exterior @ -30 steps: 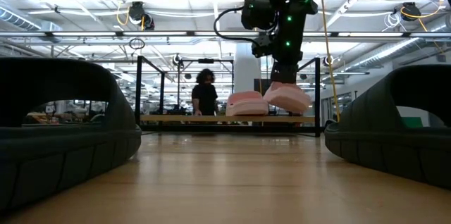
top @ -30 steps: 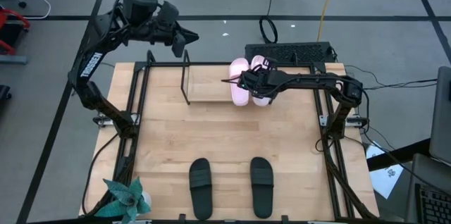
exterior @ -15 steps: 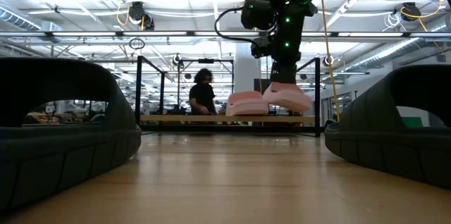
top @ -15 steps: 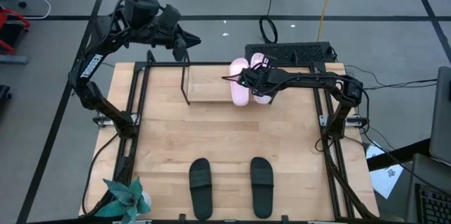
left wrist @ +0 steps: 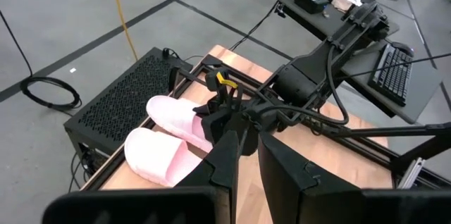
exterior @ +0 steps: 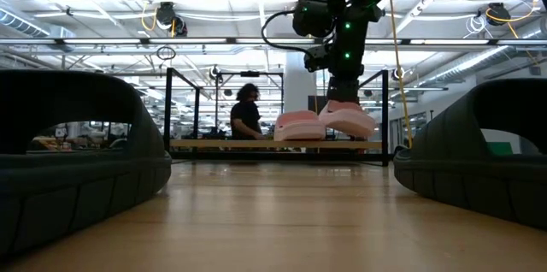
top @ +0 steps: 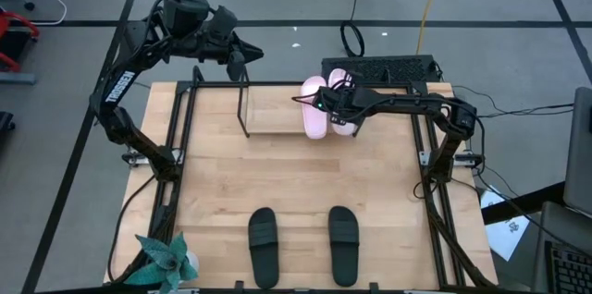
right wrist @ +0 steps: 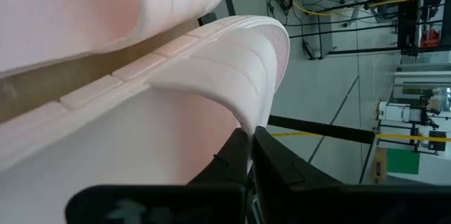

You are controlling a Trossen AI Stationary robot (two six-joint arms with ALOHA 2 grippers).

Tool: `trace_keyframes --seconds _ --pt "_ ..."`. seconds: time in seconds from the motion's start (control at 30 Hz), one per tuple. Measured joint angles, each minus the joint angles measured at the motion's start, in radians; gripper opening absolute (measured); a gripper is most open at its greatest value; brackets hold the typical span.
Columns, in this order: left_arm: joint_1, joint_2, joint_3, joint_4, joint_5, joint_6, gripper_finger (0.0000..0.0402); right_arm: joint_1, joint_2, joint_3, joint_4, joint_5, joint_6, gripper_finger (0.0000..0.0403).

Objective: Pick and place slides into the shelf
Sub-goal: Put the pink slide on the shelf

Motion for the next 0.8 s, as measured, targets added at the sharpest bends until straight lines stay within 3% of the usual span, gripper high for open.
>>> trace_keyframes --seconds 0.37,0.8 --pt "0.0 0.0 0.0 0.0 0.0 0.014 0.0051 -0.017 0.0 -0.001 0.002 -0.029 0.001 0.0" --pt "0.0 0.0 0.0 0.0 0.0 0.036 0.0051 -0.014 -0.001 -0.101 0.084 -0.016 -0.007 0.0"
